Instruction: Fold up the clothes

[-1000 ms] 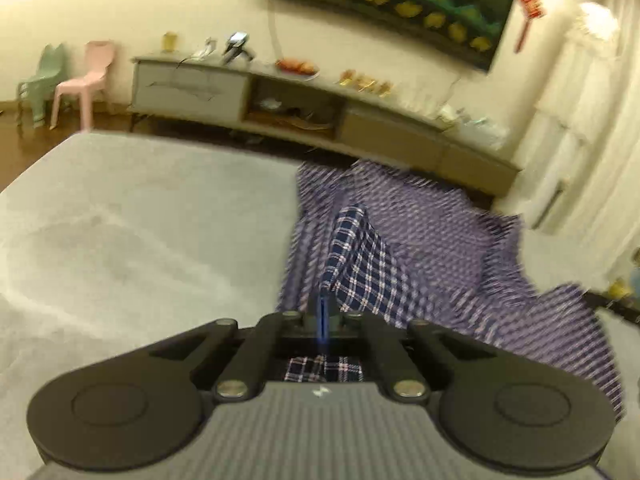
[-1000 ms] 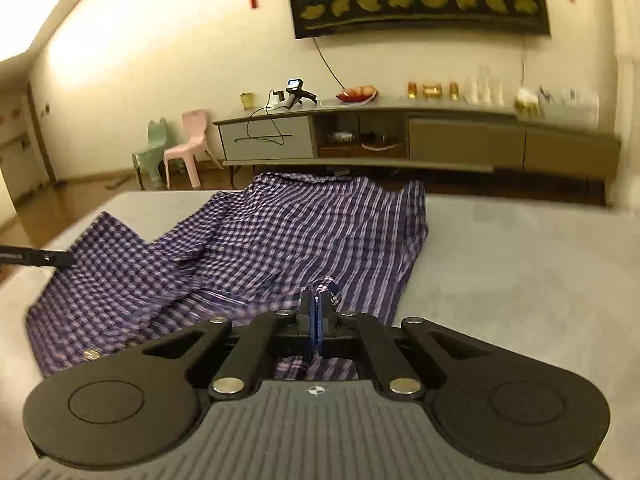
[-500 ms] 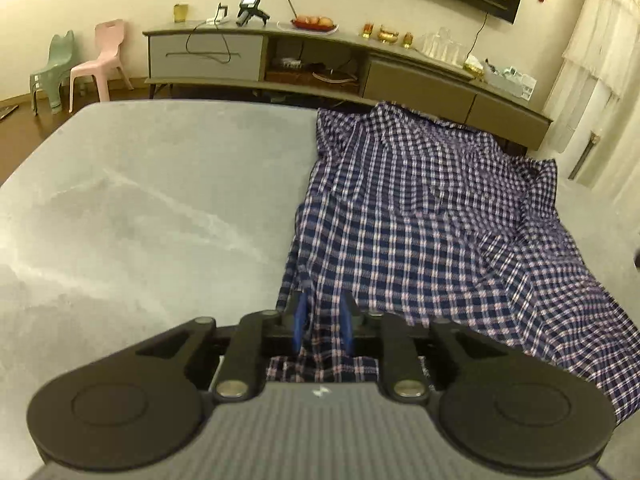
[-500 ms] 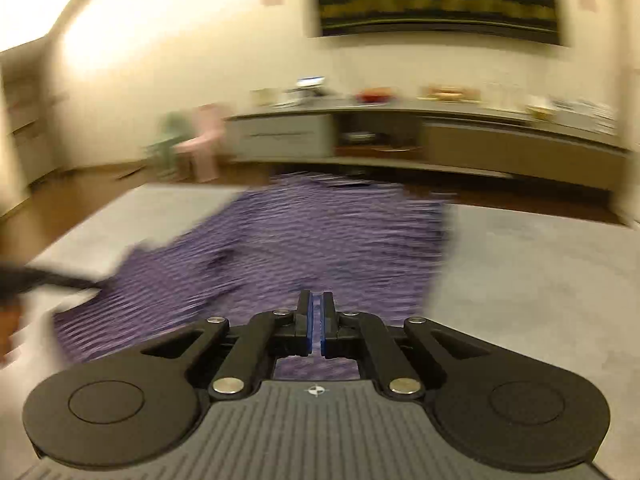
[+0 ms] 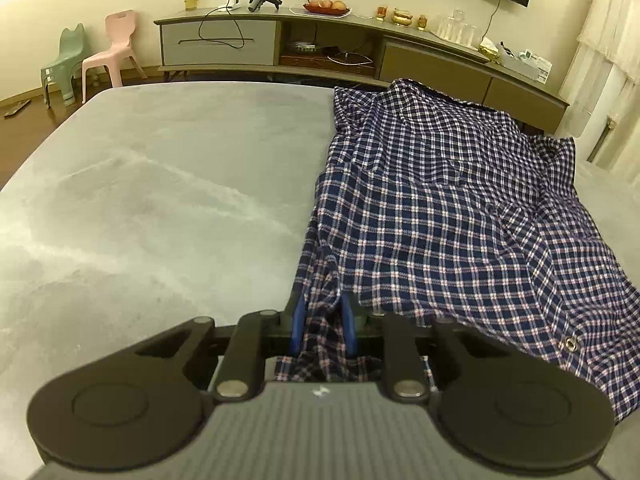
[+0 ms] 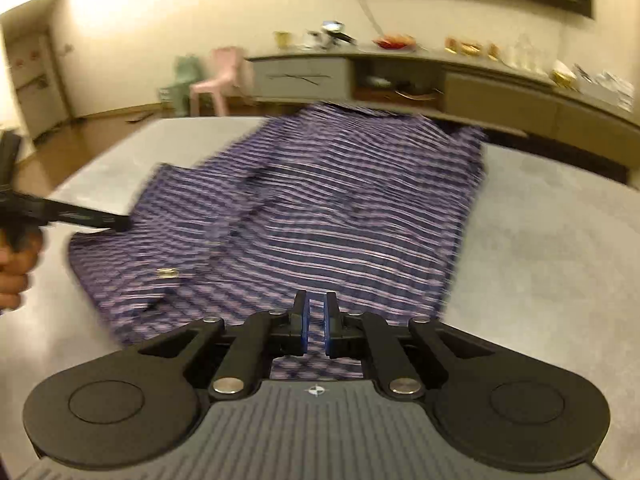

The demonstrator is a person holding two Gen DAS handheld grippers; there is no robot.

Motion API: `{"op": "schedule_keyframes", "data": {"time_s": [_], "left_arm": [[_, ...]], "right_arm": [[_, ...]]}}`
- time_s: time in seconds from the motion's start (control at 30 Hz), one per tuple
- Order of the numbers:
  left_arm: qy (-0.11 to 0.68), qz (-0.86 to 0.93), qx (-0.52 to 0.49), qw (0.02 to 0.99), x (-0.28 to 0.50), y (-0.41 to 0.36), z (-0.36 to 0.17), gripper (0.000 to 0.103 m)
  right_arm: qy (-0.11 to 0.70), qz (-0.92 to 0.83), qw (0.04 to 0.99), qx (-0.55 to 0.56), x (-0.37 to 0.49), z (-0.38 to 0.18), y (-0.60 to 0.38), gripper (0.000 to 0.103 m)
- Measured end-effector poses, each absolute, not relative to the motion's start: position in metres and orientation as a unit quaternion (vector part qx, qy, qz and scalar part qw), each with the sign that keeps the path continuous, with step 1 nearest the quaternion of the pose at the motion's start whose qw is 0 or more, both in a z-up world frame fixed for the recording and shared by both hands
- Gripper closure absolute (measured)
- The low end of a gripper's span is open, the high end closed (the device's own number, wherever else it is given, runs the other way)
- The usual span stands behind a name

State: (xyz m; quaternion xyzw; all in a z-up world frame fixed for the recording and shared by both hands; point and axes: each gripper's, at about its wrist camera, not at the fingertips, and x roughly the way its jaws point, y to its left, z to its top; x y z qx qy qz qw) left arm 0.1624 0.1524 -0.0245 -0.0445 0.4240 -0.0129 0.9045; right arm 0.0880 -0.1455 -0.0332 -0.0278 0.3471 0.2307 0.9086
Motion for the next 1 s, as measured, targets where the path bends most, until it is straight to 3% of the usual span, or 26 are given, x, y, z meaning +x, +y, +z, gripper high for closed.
{"op": "schedule_keyframes", "data": {"time_s": [0.2, 0.3, 0.33, 0.37, 0.67, 1.0], "left_arm": [[0.419, 0.001, -0.042, 0.907, 0.159, 0.151, -0.019, 0.079], [0.384, 0.009, -0.012, 0.923, 0.147, 0.137, 0.0, 0.081], [0.367, 0.005, 0.002, 0.93, 0.141, 0.13, 0.008, 0.081], [0.352, -0.005, 0.015, 0.936, 0.134, 0.121, 0.013, 0.081], [0.401, -0.08, 0.067, 0.91, 0.125, 0.056, -0.019, 0.079], [0.4, -0.069, 0.083, 0.91, 0.122, 0.056, -0.027, 0.079]], "right_arm": [[0.396, 0.21, 0.893, -0.046, 0.097, -0.055, -0.151, 0.096], [0.376, 0.198, 0.904, -0.044, 0.097, -0.034, -0.151, 0.077], [0.367, 0.197, 0.908, -0.042, 0.098, -0.028, -0.15, 0.057], [0.356, 0.189, 0.914, -0.042, 0.102, -0.024, -0.148, 0.044], [0.378, 0.144, 0.912, -0.068, 0.146, -0.064, -0.138, 0.047], [0.374, 0.149, 0.913, -0.062, 0.141, -0.065, -0.143, 0.047]]}}
